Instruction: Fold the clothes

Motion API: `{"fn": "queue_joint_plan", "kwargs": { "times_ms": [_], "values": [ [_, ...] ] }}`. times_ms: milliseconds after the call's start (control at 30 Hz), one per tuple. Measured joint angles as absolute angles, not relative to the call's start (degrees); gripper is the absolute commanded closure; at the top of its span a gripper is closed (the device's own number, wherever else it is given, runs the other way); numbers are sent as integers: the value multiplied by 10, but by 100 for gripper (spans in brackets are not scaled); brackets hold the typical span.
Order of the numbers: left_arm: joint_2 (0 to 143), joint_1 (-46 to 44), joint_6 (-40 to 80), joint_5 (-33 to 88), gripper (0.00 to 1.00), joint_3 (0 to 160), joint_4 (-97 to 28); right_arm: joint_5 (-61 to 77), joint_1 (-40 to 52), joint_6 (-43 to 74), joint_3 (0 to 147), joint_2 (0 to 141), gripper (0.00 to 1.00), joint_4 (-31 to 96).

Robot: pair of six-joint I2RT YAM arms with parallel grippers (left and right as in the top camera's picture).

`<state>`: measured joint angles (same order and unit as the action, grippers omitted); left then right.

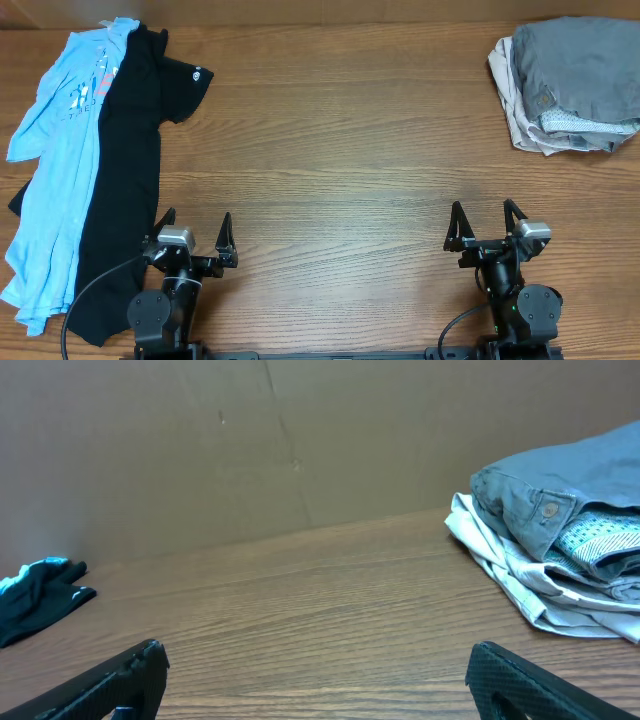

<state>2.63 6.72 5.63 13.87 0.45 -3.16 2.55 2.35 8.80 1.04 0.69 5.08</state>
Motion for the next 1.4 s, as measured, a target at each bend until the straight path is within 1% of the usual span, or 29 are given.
{"fn": "queue_joint_plan", "kwargs": {
  "times_ms": [1000,1133,1400],
  "values": [
    [26,67,56,139,0,4,-31,25,23,88,10,7,0,51],
    [26,67,56,119,0,4,-16,25,23,88,10,7,0,51],
    [26,67,56,76,0,5,-36,25,23,88,10,7,0,51]
  ]
}}
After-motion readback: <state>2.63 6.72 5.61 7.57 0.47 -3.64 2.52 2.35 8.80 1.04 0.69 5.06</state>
